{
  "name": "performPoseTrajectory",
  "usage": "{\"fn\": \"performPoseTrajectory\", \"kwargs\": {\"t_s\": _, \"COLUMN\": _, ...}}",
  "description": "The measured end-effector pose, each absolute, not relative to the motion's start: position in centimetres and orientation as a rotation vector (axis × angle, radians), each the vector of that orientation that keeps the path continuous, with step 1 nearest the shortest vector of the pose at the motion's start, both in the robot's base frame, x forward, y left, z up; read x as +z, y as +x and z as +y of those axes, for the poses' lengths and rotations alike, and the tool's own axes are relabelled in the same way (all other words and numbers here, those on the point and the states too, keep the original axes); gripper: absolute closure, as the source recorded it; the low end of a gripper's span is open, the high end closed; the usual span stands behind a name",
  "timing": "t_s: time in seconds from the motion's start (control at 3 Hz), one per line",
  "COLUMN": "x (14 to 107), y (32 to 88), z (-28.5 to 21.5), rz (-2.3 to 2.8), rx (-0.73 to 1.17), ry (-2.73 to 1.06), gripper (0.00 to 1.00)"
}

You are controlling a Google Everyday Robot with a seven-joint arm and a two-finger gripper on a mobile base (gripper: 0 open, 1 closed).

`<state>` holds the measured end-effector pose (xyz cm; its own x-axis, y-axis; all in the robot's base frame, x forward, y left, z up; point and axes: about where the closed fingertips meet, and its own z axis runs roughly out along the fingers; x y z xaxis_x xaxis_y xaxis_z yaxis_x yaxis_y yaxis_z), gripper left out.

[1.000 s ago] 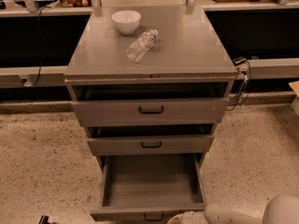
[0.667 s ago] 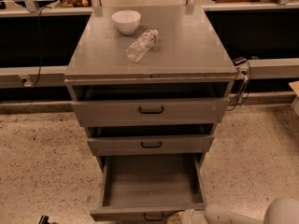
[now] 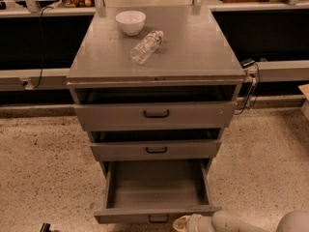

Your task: Close bottom drawer

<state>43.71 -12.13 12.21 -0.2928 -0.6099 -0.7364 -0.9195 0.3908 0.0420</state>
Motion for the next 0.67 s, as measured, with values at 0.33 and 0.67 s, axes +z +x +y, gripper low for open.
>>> {"fn": "performPoseTrajectory", "kwargs": {"t_s": 0.33, "x": 11.9, "y": 44.4, "z": -11.5, "rz": 1.959, "rx": 0.633, "ry": -1.371, "gripper": 1.0}}
{"fn": "performPoseTrajectory", "kwargs": {"t_s": 0.67, "x": 11.6, "y": 45.6, "z": -10.8, "rz": 1.846, "rx": 0.635, "ry": -1.447, "gripper": 1.0}}
